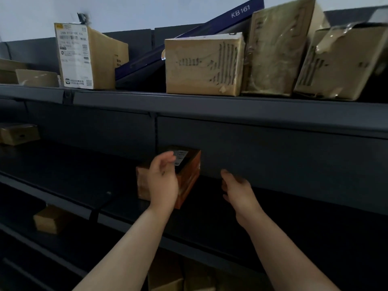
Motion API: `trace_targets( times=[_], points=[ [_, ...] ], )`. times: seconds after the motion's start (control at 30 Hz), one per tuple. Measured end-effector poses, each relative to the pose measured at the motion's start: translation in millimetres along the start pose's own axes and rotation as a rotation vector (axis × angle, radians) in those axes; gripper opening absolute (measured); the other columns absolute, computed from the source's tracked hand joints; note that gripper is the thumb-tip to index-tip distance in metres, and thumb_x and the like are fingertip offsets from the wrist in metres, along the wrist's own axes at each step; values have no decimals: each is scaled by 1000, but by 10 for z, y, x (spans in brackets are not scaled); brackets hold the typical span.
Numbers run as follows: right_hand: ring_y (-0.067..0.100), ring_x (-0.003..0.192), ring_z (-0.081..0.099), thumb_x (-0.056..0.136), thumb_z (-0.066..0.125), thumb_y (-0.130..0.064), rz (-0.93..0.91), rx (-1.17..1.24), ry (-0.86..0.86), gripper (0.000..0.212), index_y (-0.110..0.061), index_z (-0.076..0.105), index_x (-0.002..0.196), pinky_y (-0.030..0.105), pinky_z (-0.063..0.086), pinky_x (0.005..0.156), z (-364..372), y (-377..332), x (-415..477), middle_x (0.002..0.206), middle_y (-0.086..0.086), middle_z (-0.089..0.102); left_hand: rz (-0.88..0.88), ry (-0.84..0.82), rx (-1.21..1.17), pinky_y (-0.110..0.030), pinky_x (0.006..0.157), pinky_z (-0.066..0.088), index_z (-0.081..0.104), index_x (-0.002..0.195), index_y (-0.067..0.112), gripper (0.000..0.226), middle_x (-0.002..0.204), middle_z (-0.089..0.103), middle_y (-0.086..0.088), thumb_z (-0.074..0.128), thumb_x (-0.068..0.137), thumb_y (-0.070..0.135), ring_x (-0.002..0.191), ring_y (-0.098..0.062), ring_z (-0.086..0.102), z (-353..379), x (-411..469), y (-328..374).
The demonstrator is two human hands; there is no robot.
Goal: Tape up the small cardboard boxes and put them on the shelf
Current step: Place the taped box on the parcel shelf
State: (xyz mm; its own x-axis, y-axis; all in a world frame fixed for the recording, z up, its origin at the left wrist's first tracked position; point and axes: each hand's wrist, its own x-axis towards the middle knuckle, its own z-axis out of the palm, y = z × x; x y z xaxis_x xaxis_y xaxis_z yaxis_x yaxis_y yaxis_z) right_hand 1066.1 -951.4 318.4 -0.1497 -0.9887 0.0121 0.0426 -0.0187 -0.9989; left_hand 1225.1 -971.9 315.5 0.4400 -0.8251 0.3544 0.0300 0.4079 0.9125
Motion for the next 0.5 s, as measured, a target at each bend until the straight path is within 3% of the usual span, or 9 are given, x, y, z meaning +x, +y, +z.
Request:
trace_targets(
  times=[0.07, 0.23, 0.37, 0.5],
  points=[
    [1, 97, 53, 96, 52, -43, -16, -17, 18, 22, -34, 49, 116, 31, 42, 103, -257, -12, -145, 107, -16, 57, -45, -67, -60, -34, 97, 49, 66, 101, 21, 23, 102, 68, 4, 48, 96, 6, 99, -12, 63, 182, -252, 64],
    [8, 109, 56, 96, 52, -42, -61, -70, 140, 4, -41, 55, 94, 36, 43, 106, -1007, -7, -612, 108, -17, 60, -217, -228, -175, -27, 83, 50, 67, 100, 20, 23, 102, 69, 1, 47, 98, 9, 94, -14, 65, 670, -930, 154],
    [8, 114, 56, 95, 53, -44, -53, -98, 263, 8, -41, 57, 101, 39, 43, 106, -1734, 15, -1040, 115, -16, 62, -331, -370, -212, -29, 85, 51, 68, 102, 23, 23, 104, 69, 1, 48, 98, 11, 97, -15, 65, 1138, -1576, 228],
    [9, 112, 58, 95, 55, -41, -39, -110, 430, 26, -31, 59, 118, 37, 45, 105, -2564, 78, -1557, 120, -9, 63, -436, -499, -243, -30, 85, 51, 69, 102, 23, 21, 103, 70, 1, 50, 98, 13, 96, -14, 66, 1690, -2342, 312]
  ],
)
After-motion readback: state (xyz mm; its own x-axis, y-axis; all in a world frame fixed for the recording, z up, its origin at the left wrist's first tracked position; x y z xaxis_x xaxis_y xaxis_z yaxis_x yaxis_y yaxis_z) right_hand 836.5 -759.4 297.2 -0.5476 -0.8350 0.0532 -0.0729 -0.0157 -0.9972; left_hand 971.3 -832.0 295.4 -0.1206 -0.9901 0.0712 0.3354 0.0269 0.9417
